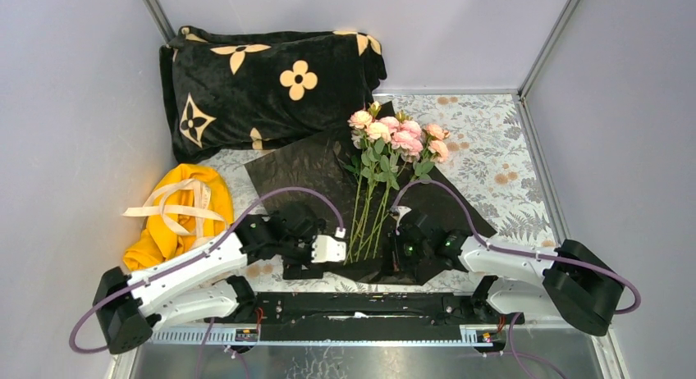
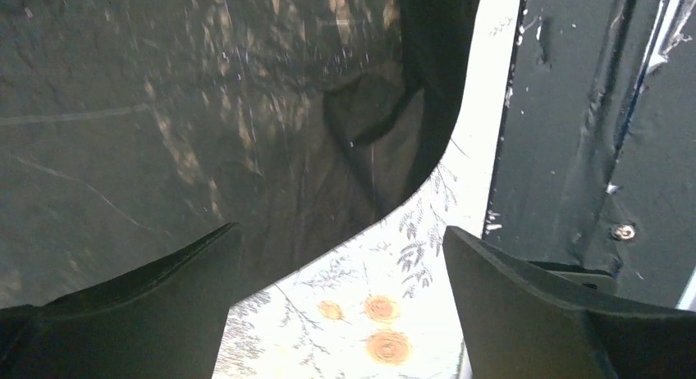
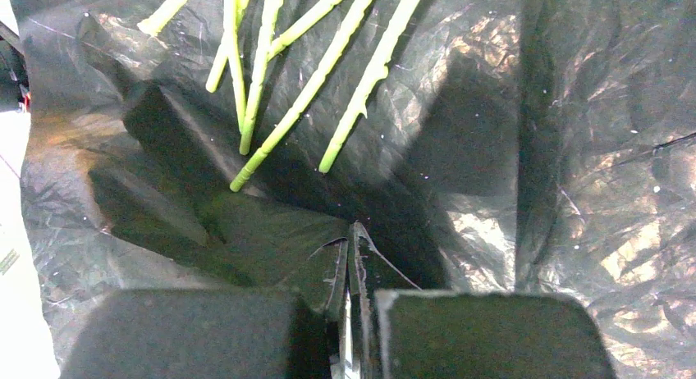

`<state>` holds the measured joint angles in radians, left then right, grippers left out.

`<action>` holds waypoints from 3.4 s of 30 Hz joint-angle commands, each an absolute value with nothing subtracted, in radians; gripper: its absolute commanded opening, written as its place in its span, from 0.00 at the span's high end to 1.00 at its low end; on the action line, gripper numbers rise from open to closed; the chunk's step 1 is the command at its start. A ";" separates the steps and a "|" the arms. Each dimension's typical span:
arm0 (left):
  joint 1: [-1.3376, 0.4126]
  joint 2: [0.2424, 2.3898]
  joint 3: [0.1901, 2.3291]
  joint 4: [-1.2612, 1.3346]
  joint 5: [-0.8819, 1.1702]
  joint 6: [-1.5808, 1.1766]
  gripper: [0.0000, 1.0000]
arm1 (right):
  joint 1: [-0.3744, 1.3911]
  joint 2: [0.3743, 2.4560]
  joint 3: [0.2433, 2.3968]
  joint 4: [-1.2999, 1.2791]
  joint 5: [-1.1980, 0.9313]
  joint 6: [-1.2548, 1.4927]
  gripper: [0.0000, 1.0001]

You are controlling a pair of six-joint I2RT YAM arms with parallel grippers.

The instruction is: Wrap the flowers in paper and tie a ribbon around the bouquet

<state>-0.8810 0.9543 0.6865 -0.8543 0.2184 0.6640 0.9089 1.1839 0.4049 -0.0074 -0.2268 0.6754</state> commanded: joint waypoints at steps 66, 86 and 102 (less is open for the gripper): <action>-0.717 1.523 0.803 -0.485 0.410 0.396 1.00 | 0.911 1.104 0.443 -0.057 -0.432 0.697 0.41; -0.654 1.506 0.846 -0.563 0.370 0.422 0.53 | 0.913 1.241 0.433 0.046 -0.398 0.735 1.00; -0.572 1.397 0.792 -0.705 0.175 0.622 0.28 | 0.902 1.344 0.605 -0.219 -0.337 0.619 1.00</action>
<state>-0.5983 1.4136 0.8215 -0.6559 0.2489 0.5453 0.9089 1.3254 0.5629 -0.1314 -0.3573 0.6655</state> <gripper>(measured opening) 0.714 0.011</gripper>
